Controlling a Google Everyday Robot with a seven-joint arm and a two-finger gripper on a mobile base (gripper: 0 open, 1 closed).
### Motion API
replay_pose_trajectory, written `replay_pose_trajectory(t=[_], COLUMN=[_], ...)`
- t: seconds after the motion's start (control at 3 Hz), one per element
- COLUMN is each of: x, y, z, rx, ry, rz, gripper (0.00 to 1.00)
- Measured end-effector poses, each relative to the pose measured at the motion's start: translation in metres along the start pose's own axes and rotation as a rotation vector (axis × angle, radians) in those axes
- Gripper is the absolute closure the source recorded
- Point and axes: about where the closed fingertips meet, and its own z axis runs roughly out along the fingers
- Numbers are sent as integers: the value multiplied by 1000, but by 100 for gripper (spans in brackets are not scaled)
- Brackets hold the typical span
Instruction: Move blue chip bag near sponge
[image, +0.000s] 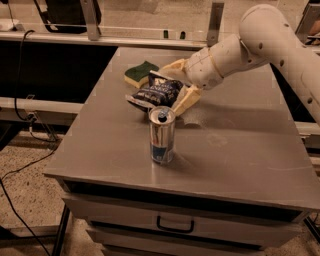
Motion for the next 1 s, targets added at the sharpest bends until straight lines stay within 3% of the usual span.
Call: replay_pose_trajectory(t=[0.33, 0.67, 1.0], x=[-4, -4, 1], y=[-12, -31, -57], z=[8, 19, 25], rx=[12, 31, 80], ry=[-27, -47, -41], rz=[57, 118, 126], gripper=[30, 48, 40])
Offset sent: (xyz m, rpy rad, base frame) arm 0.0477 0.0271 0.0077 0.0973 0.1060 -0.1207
